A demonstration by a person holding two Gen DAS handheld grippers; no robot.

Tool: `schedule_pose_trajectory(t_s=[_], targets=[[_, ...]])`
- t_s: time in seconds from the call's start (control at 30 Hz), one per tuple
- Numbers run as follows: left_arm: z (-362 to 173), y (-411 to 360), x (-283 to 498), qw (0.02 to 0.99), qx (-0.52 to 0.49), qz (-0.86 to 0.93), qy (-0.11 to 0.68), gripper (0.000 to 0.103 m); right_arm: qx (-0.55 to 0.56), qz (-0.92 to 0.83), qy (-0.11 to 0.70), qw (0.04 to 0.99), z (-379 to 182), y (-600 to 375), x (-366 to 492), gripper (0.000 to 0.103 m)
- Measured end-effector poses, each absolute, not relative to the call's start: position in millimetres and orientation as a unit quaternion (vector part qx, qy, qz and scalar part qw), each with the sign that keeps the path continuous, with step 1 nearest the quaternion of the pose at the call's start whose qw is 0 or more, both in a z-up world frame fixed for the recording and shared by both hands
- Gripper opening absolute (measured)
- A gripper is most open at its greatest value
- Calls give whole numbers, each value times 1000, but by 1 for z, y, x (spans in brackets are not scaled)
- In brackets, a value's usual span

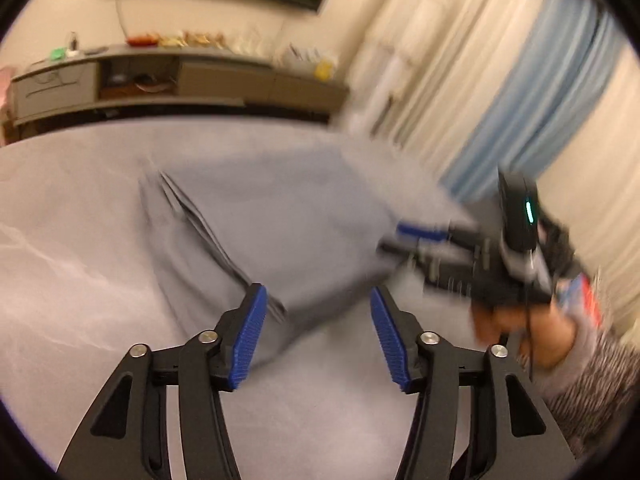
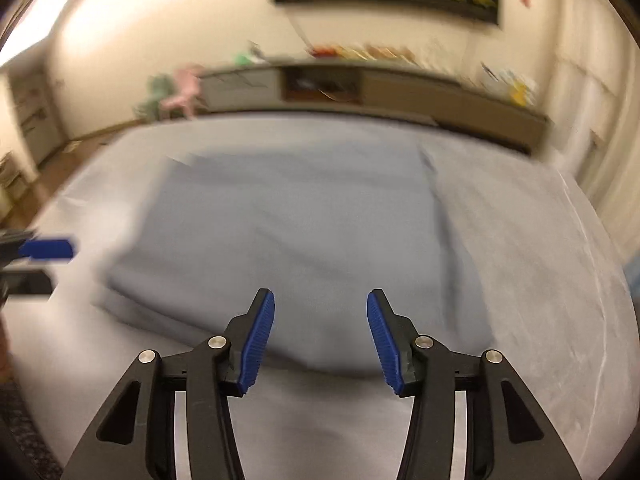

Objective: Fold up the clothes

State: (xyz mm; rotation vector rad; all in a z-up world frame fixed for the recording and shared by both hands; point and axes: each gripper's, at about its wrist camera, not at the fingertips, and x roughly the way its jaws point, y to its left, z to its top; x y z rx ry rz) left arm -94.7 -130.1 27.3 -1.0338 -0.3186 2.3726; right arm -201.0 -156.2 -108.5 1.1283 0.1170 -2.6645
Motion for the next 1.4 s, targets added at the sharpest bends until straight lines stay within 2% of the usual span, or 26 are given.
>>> schedule_pose_trajectory(t_s=[0.13,0.2,0.37,0.57,0.67,0.77,1.03,1.07,1.1,1.2,1.3,1.4], targets=[[13,-160,-112,219,-410,866,-183,60,389,-895,65,208,-109,-222,-208,50],[1,-156,-113,203,-436,860,-169,60,427,-877,98,196,-150,-245,-223,50],[-6,-118,-103,233,-464,848,-106,60,419,-897,69,124,-145,-199,-225,49],[-54,-95,-130,171,-522,833,-69,60,403,-914,33,36,-136,-143,-226,51],[-57,-101,-132,142,-515,843,-61,60,434,-900,-13,31,-159,-132,-241,51],[-56,-110,-132,114,-509,851,-62,60,448,-894,-3,13,-152,-156,-246,53],[-33,-101,-105,131,-498,853,-84,60,439,-896,3,64,-148,-150,-238,53],[-29,-96,-99,131,-491,857,-82,61,427,-902,10,69,-141,-144,-229,54],[-23,-91,-92,128,-482,863,-77,66,414,-907,18,73,-134,-138,-221,57],[-12,-81,-79,115,-465,876,-62,78,371,-922,87,75,-119,-136,-165,75],[-10,-73,-73,105,-461,880,-50,81,343,-929,125,63,-121,-131,-119,77],[-17,-58,-71,78,-454,888,-18,85,352,-928,104,57,-148,-123,-100,77]])
